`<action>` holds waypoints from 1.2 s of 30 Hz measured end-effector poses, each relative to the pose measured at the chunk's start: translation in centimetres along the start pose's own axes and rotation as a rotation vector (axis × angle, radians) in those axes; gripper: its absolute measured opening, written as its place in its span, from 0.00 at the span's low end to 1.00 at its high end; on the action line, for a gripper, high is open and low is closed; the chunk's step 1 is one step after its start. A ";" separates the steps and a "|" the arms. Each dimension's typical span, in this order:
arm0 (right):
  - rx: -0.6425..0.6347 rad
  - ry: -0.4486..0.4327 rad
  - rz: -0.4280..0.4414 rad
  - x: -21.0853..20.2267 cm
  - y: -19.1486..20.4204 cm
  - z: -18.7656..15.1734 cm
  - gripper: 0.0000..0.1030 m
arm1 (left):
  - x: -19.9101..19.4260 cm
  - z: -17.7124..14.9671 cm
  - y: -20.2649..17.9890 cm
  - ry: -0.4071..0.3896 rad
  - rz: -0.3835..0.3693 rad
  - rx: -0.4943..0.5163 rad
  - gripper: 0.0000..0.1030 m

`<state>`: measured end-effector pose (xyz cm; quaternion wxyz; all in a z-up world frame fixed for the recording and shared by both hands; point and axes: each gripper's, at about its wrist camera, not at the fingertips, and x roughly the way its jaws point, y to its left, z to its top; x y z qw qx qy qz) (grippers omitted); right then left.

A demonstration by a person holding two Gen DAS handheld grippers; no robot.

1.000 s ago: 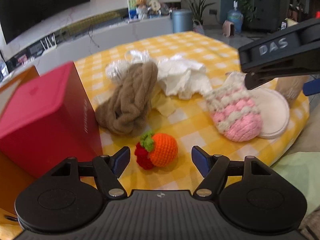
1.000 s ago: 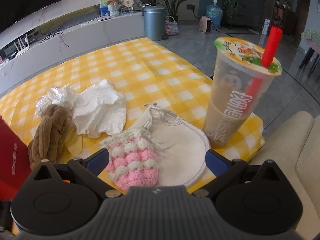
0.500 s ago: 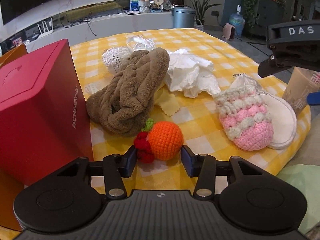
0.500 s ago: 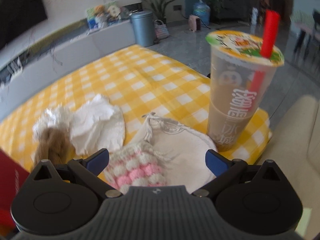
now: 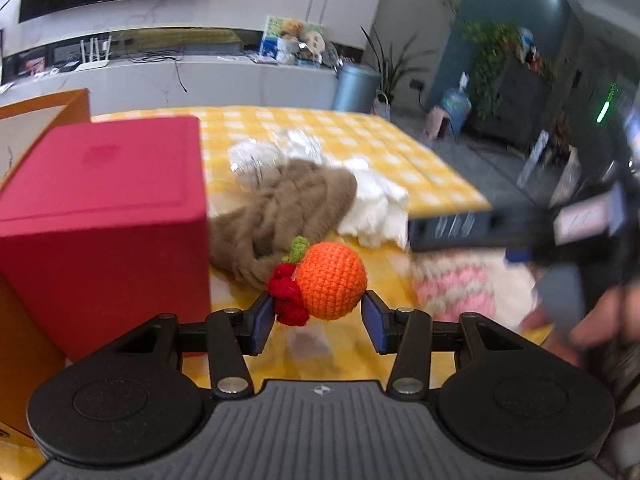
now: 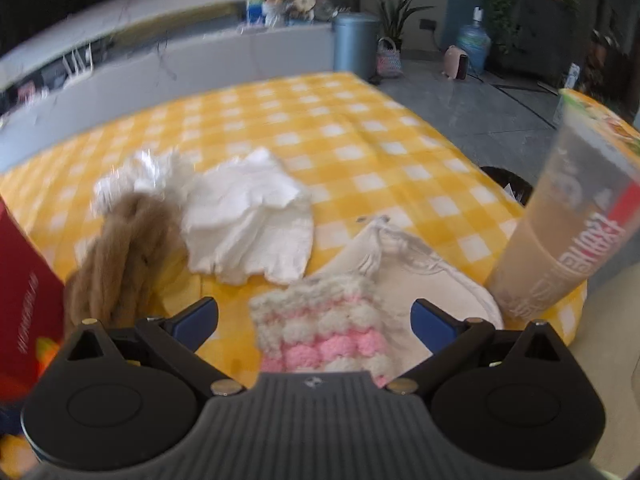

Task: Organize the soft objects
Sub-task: 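Grasp the pink-and-white crocheted pouch with the right tool while the left tool holds the orange, then carry the crocheted orange and pouch with both tools over the orange box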

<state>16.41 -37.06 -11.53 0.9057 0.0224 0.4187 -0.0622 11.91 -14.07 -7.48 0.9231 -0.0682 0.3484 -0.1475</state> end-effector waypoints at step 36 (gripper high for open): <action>0.036 0.034 -0.018 -1.6 -1.2 -0.6 0.66 | -3.3 0.9 -0.5 -0.086 0.007 0.041 0.52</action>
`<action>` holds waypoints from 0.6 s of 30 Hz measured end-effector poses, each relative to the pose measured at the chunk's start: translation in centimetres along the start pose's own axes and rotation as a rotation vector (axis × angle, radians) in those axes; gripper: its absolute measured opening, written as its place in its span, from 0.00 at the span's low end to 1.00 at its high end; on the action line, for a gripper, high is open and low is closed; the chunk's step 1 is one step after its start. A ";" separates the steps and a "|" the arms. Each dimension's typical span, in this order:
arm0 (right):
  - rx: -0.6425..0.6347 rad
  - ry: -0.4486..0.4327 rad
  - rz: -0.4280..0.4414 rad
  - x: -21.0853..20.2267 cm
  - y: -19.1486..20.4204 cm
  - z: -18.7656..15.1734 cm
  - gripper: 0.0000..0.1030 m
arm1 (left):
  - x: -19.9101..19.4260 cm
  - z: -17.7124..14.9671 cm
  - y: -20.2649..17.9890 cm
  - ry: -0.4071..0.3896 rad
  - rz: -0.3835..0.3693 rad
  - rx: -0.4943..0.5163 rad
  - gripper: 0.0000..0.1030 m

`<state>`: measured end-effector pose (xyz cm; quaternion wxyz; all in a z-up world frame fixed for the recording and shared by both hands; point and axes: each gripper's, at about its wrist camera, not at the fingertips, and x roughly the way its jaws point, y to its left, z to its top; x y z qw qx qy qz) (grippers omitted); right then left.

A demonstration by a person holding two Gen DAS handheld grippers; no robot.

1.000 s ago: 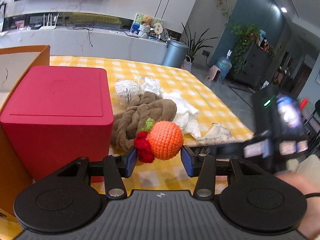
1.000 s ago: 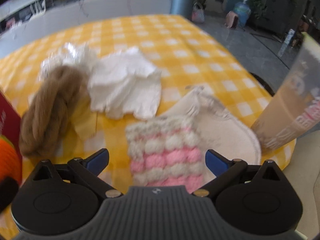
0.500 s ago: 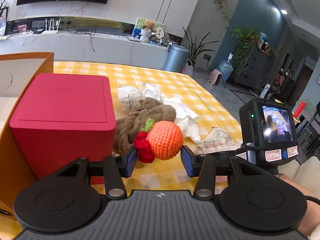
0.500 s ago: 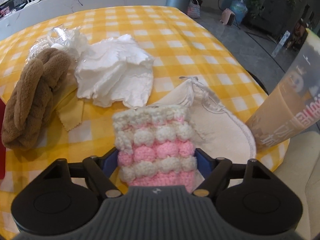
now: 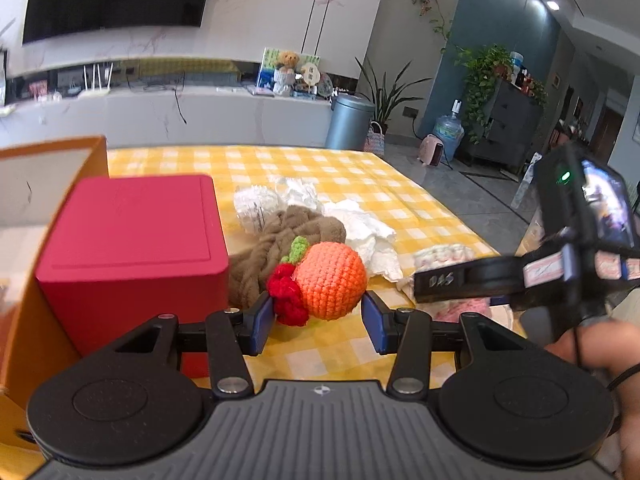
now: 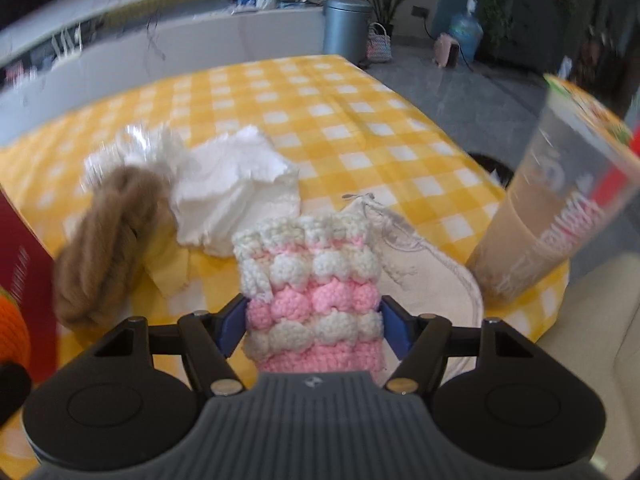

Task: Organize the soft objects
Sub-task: 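Carry the crocheted orange and pouch with both tools over the orange box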

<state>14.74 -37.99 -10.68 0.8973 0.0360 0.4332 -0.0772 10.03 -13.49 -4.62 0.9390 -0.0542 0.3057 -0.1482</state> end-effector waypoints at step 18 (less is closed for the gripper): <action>0.268 -0.184 0.269 -6.1 -0.7 1.2 0.66 | -5.4 4.9 -0.5 -0.074 0.051 0.045 0.52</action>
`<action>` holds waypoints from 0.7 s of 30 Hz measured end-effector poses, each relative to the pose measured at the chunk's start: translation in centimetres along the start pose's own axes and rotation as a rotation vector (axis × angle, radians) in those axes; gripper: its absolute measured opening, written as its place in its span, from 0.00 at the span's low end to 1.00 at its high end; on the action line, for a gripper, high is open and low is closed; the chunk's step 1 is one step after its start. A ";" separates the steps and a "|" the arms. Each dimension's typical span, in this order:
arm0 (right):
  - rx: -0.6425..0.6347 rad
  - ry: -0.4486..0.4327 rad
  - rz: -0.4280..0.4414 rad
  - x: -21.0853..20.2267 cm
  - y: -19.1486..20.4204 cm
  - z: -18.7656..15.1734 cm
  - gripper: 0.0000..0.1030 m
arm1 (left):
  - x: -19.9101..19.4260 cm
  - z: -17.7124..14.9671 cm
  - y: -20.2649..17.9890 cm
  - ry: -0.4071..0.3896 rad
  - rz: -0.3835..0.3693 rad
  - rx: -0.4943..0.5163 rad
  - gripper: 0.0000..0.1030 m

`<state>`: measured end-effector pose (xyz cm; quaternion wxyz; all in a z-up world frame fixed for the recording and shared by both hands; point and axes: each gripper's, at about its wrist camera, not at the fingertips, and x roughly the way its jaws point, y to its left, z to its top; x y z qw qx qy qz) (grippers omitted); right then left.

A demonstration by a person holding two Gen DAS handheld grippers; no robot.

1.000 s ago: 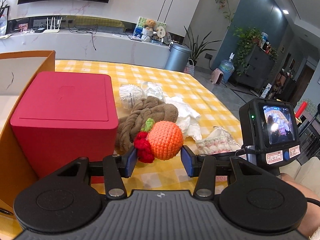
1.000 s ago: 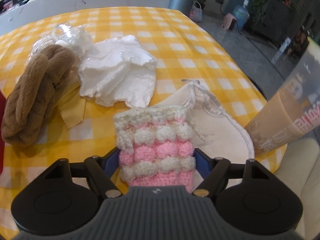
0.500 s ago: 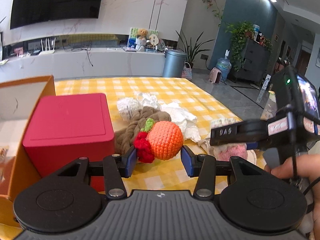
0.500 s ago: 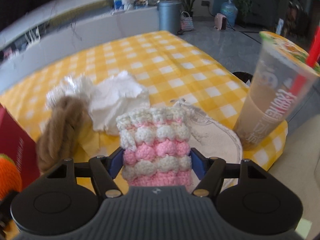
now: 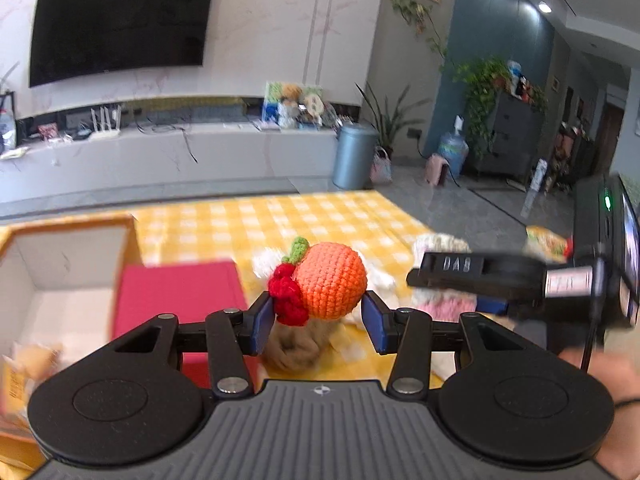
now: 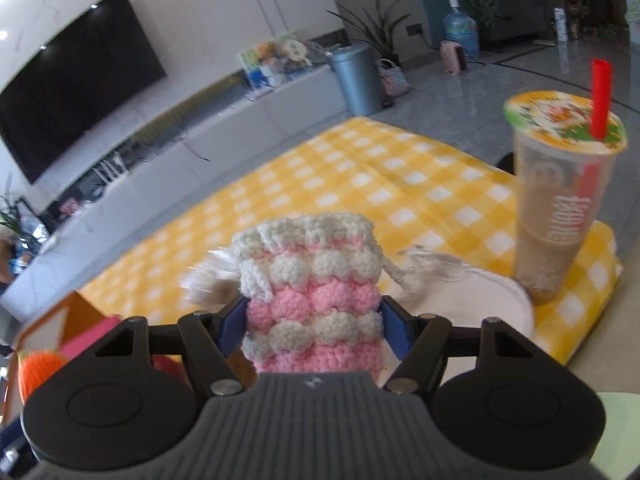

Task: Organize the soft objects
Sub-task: 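Carry the crocheted orange and pouch with both tools over the orange box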

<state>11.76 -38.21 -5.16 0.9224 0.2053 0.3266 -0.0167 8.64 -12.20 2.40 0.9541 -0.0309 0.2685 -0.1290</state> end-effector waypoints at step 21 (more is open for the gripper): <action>-0.301 -0.029 0.398 -2.8 25.6 -2.8 0.66 | -6.7 4.3 14.7 -0.104 0.273 -0.063 0.52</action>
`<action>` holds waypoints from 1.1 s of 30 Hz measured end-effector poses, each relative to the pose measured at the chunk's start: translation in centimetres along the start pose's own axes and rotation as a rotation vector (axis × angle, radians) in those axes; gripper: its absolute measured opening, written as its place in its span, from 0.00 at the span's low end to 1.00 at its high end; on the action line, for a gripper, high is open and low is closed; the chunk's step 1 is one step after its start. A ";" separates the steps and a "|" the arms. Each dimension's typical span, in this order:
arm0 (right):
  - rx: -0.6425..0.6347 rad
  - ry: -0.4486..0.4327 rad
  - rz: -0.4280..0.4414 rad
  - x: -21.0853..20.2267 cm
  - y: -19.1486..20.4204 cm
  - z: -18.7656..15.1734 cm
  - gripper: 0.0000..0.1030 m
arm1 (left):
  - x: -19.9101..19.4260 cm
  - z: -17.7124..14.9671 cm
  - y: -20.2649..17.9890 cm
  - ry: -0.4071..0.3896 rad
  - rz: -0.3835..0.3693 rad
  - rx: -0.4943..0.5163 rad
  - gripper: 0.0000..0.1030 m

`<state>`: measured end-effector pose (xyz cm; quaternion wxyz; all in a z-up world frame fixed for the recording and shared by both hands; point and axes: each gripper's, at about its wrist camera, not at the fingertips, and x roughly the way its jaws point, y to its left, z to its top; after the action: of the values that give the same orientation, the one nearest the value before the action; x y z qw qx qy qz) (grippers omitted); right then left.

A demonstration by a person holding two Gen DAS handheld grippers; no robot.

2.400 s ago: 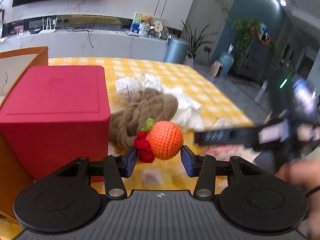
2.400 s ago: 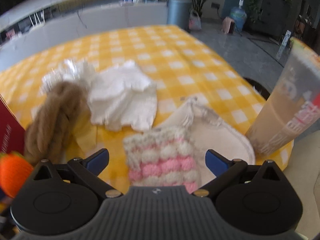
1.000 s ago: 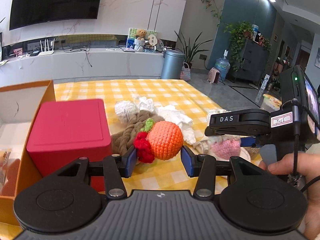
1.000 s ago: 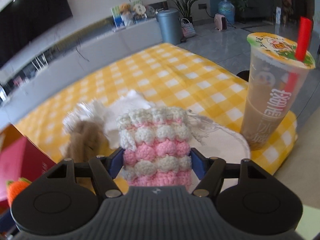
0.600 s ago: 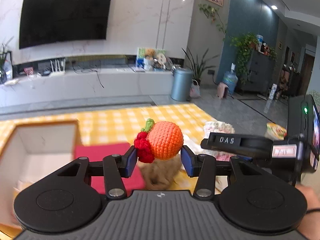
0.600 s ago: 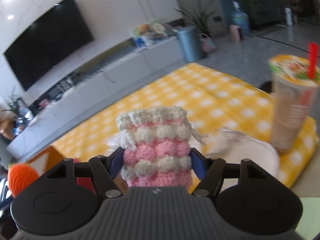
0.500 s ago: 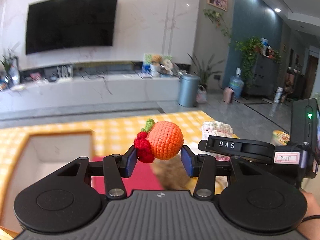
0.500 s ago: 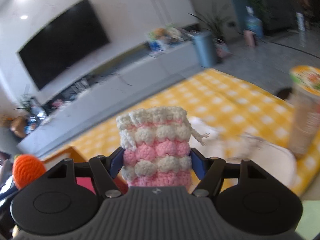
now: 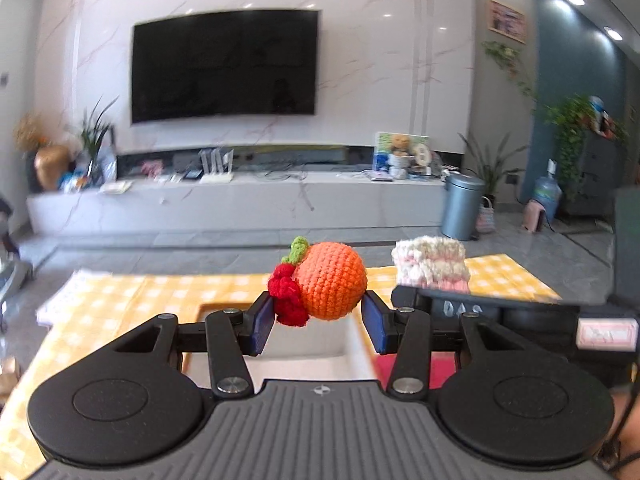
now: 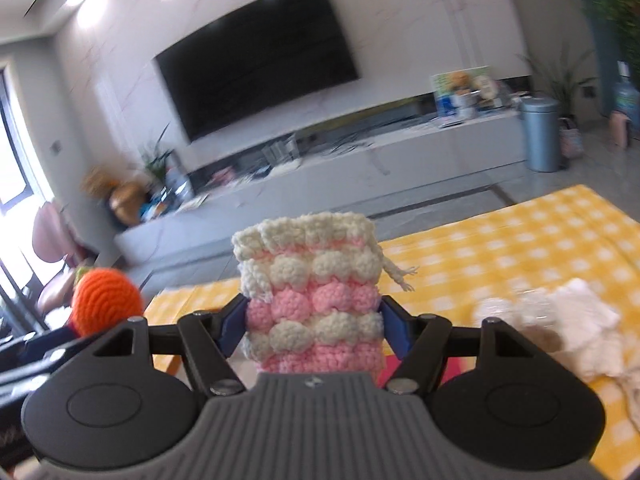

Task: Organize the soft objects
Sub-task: 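Carry the crocheted orange and pouch with both tools over the orange box, then release the orange from the left tool while the right tool drops the pouch into the box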

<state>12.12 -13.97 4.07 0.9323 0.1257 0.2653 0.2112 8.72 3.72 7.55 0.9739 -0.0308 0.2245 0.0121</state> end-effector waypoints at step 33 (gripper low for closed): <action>-0.302 0.332 -0.088 10.9 4.9 -8.0 0.66 | 11.3 -5.7 8.6 0.413 0.101 -0.119 0.54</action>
<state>14.48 -3.65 -5.64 0.8925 -0.0635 0.3856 0.2252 16.12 12.06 -2.96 0.9019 -0.0786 0.4192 0.0677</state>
